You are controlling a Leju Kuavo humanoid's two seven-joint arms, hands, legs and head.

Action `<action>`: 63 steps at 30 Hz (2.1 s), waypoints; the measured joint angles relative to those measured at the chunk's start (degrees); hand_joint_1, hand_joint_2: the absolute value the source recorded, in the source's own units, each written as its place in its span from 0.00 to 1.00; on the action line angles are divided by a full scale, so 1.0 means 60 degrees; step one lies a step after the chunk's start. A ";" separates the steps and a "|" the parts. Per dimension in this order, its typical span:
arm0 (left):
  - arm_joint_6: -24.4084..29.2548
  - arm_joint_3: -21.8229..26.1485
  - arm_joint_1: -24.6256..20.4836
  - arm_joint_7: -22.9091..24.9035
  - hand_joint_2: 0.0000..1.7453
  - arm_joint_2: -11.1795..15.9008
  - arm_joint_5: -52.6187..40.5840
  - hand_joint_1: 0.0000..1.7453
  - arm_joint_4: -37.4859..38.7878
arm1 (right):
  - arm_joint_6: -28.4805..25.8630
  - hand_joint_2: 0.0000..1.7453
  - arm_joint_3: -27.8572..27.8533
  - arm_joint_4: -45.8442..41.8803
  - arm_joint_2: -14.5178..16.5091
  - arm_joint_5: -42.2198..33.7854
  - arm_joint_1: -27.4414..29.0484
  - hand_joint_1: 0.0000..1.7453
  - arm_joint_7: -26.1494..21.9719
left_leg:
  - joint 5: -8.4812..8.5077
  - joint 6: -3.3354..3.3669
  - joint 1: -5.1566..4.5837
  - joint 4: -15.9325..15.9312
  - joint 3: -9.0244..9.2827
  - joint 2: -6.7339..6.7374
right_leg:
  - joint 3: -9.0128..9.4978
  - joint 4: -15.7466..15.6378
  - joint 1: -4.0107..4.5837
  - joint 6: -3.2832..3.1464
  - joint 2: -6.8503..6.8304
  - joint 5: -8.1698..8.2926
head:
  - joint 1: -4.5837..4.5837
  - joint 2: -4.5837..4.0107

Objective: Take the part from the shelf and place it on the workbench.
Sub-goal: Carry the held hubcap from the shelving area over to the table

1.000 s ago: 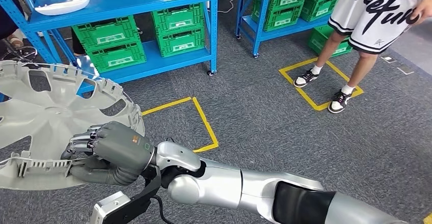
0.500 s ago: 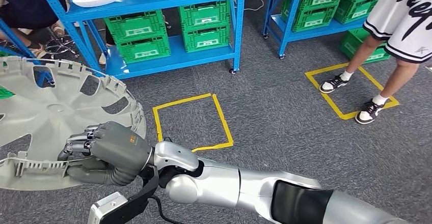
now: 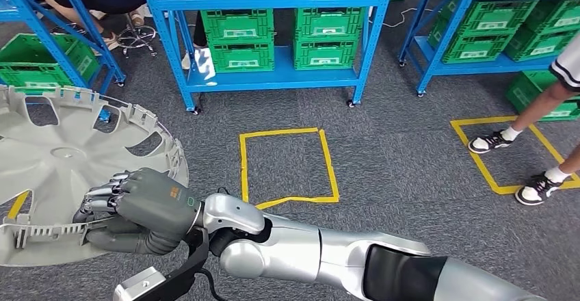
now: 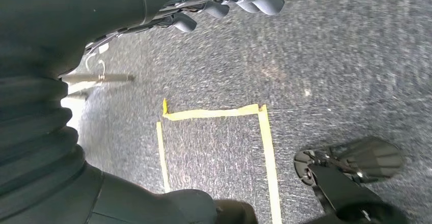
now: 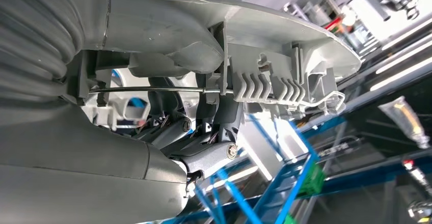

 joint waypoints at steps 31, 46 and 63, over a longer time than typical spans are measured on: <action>0.0300 0.0102 0.0102 0.0014 1.00 -0.0123 0.0126 0.00 0.0039 | 0.0179 1.00 0.0156 0.0062 0.0098 0.0127 -0.0048 1.00 -0.0205 | 0.0048 -0.0067 0.0030 -0.0014 -0.0005 -0.0073 | 0.0133 -0.0177 -0.0035 -0.0003 0.0027 0.0074 | -0.0075 0.0000; 0.0359 0.0106 -0.0085 0.0015 1.00 -0.0322 -0.0141 0.00 0.0045 | -0.0042 1.00 0.0156 0.0026 -0.0264 0.0213 0.0046 1.00 -0.0130 | -0.0835 -0.0631 0.0055 0.2430 -0.1231 0.0574 | 0.1048 -0.2289 -0.0024 -0.0519 -0.0547 0.0926 | -0.0182 0.0000; 0.0393 0.0120 0.0007 0.0090 1.00 -0.0331 -0.0088 0.00 0.0049 | -0.0001 1.00 0.0157 -0.0210 -0.0348 0.0341 0.0208 1.00 -0.0050 | 0.0060 -0.0071 -0.0023 0.0025 -0.0017 0.0047 | 0.0013 0.0124 -0.0022 -0.0071 0.0020 -0.0112 | -0.0087 0.0000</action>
